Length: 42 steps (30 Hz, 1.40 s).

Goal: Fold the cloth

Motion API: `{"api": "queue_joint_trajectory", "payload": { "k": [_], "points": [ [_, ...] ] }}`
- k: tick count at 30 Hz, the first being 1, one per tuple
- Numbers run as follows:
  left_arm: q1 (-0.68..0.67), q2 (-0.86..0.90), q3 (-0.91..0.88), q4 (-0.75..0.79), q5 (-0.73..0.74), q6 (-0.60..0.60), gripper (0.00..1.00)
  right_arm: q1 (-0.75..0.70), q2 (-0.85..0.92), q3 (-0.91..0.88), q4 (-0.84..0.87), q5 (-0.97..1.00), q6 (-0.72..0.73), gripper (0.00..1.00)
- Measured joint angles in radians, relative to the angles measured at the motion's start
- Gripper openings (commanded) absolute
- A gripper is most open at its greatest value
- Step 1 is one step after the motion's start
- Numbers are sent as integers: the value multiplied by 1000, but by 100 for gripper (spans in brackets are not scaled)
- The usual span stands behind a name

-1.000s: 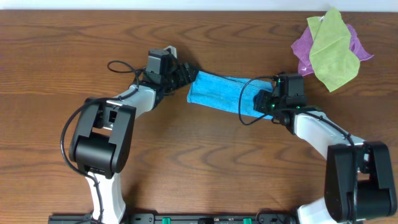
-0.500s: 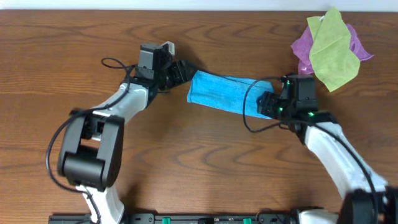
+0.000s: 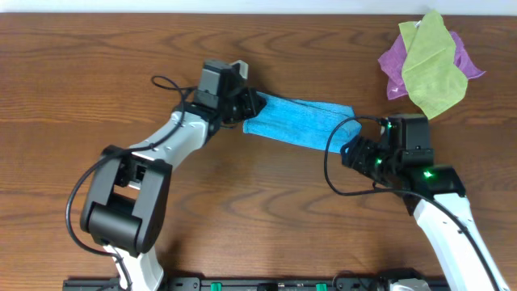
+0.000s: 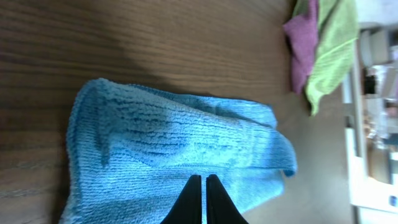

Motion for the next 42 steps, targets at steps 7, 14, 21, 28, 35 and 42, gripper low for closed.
{"api": "queue_joint_trajectory", "payload": {
  "k": [7, 14, 21, 28, 35, 42],
  "points": [
    [-67, 0, 0, 5, -244, 10, 6, 0, 45, 0, -21, -18, 57, 64],
    [-69, 29, 0, 31, -332, 26, 6, 0, 176, 0, 34, -20, 73, 61],
    [-69, 111, 0, 34, -336, 26, 6, 0, 251, 0, 123, -14, 88, 63],
    [-69, 116, 0, 32, -352, 34, 6, 0, 319, 0, 145, -11, 119, 63],
    [-69, 141, 1, 20, -354, 46, 6, 0, 360, 0, 189, -8, 137, 64],
    [-69, 144, 8, 9, -354, 50, 6, 0, 392, 0, 237, 6, 153, 64]
  ]
}}
